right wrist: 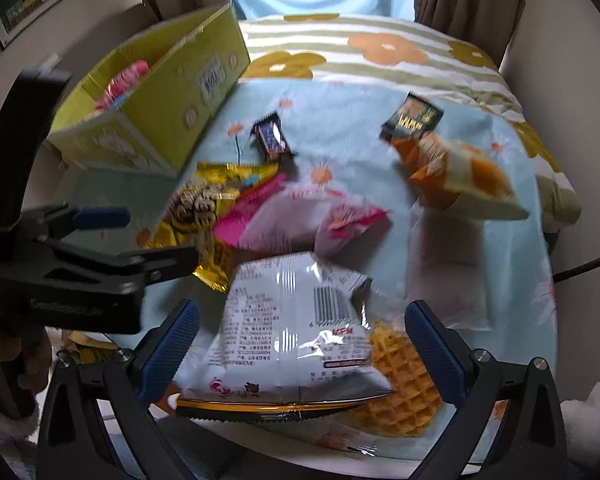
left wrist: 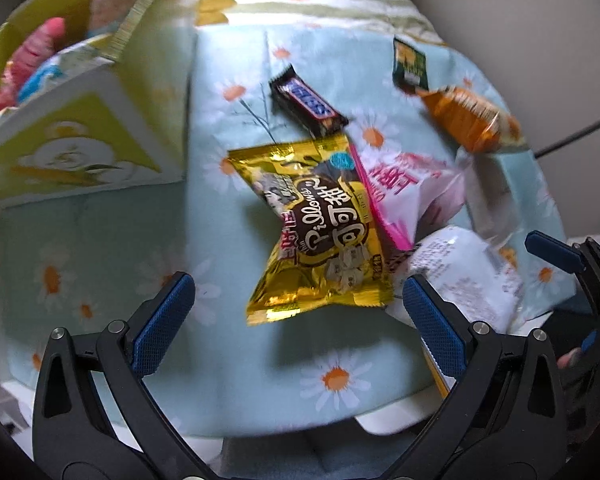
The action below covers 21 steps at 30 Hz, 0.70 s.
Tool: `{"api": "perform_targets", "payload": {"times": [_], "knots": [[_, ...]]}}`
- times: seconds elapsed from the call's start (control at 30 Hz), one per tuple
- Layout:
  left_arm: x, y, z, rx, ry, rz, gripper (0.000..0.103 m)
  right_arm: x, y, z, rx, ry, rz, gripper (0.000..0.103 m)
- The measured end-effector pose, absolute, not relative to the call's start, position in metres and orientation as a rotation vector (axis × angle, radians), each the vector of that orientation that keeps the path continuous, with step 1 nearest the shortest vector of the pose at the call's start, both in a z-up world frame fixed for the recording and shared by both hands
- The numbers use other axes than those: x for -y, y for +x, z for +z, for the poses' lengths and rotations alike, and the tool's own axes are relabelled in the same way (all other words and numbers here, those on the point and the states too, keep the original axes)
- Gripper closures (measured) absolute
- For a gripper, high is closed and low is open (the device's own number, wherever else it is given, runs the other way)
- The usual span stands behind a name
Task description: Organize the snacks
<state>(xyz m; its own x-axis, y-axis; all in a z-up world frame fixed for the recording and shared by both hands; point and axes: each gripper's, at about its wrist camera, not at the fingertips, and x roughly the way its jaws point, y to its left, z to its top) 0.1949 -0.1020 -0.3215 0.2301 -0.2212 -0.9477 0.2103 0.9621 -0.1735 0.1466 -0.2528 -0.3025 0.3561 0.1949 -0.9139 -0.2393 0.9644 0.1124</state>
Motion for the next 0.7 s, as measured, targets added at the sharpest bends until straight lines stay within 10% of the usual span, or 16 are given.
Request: {"api": "perform_targets", "payload": {"times": [0.7], "knots": [[0.116, 0.241, -0.356, -1.351, 0.018, -0.33, 0.017, 0.232, 0.158, -0.346, -1.258, -0.102, 0.221, 0.001]]}}
